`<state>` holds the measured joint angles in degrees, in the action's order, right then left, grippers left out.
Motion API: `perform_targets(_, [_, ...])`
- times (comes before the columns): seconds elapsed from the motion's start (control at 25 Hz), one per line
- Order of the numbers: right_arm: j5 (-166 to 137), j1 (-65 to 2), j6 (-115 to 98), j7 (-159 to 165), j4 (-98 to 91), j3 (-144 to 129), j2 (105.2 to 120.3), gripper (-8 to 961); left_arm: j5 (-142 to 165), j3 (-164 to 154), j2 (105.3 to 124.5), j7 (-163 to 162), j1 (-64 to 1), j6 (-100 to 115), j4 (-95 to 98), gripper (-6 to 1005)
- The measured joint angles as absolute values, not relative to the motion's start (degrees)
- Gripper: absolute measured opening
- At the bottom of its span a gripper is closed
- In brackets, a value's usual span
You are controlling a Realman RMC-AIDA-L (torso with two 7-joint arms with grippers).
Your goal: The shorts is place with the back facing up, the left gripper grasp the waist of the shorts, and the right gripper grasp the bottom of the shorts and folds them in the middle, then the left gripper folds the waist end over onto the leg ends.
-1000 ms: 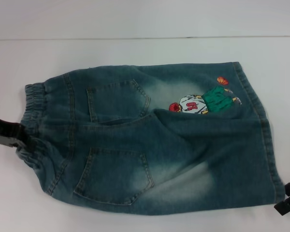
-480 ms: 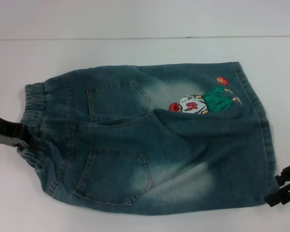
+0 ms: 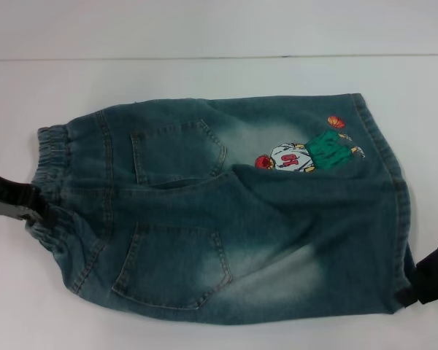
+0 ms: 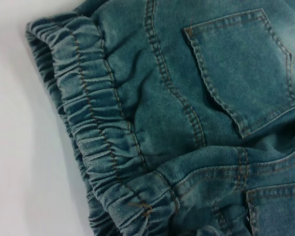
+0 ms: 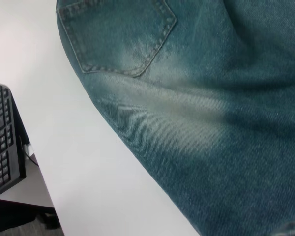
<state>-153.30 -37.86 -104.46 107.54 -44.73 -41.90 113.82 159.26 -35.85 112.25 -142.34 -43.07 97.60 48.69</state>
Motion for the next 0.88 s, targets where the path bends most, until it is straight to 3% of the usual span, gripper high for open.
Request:
perform_targets(0.52, [-153.19,-37.46,-103.46,106.50,-44.87,-41.02,114.08,73,159.16,-35.54,112.18,-142.29,-43.05,97.36,48.60,30])
perform_targets(0.88, [-151.25,-36.07,-103.62,101.62,-44.64,-28.71,112.79,42,155.37,-29.99,111.39,-142.02,-41.70,96.69,48.67,30])
